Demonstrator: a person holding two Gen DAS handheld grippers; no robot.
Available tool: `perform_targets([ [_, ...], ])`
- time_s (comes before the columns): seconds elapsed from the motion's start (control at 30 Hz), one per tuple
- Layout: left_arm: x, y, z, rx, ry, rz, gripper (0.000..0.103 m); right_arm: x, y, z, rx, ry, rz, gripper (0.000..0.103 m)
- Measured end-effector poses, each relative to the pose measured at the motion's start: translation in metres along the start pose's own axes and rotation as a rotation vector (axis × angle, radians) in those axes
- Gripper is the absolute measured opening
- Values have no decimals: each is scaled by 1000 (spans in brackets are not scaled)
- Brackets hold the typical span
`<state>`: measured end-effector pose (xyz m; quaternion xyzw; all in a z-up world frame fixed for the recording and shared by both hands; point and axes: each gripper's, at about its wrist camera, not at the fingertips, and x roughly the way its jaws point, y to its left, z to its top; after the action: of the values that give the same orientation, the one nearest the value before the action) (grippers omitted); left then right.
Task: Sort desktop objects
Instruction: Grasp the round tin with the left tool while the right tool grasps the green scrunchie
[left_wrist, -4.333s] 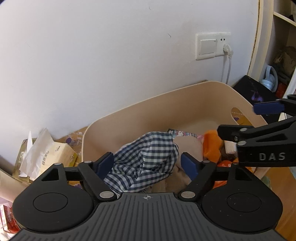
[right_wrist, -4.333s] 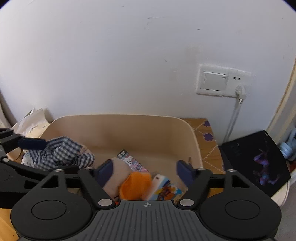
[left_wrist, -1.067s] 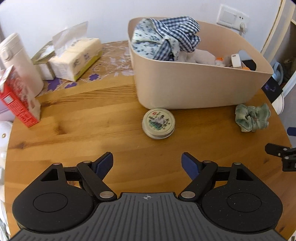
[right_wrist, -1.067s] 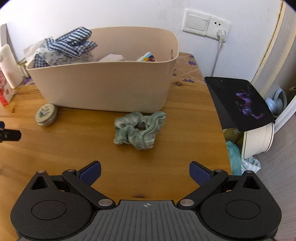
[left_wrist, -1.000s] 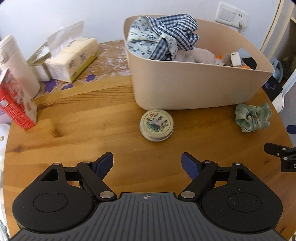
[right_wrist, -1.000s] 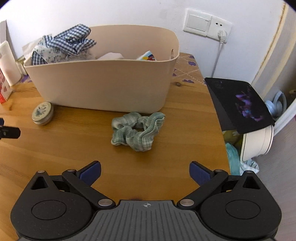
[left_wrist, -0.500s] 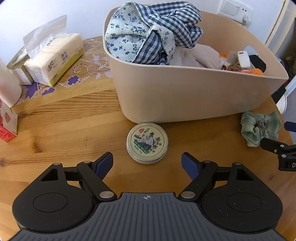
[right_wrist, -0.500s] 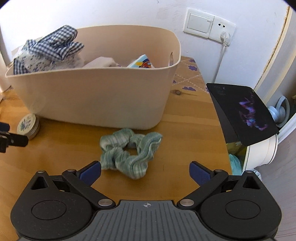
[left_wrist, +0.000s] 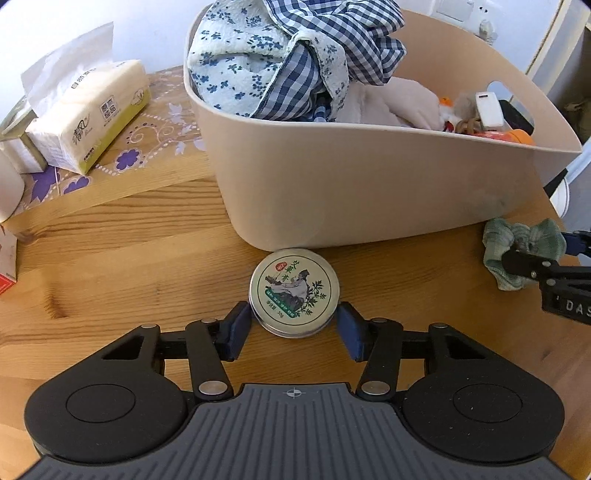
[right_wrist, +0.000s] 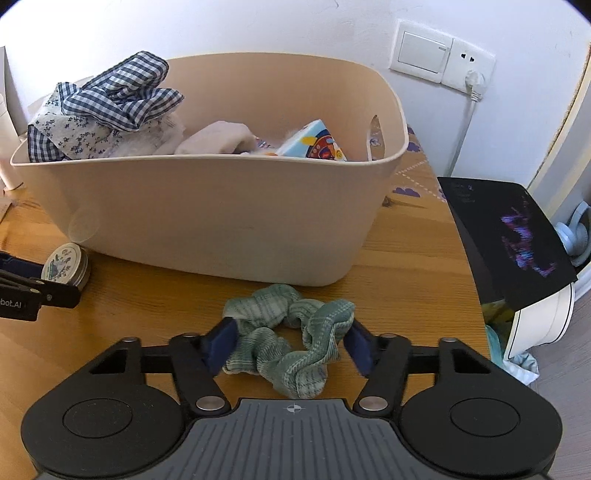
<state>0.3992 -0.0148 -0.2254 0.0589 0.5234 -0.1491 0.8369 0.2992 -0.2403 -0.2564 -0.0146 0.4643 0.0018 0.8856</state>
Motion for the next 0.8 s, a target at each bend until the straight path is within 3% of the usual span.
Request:
perform_targets([
  [0.07, 0, 0, -1, 10, -2, -2, 52, -1, 1, 0, -7, 1, -4, 36],
  [0.17, -2, 1, -3, 13, -3, 11, 52, -4, 2, 1, -25, 8, 4, 14],
  [0.33, -7, 4, -9, 16, -10, 17, 51, -11, 5, -3, -45, 10, 12, 8],
  [0.8, -45, -1, -28, 24, -69, 43, 46, -53, 3, -20, -22, -42, 33, 8],
])
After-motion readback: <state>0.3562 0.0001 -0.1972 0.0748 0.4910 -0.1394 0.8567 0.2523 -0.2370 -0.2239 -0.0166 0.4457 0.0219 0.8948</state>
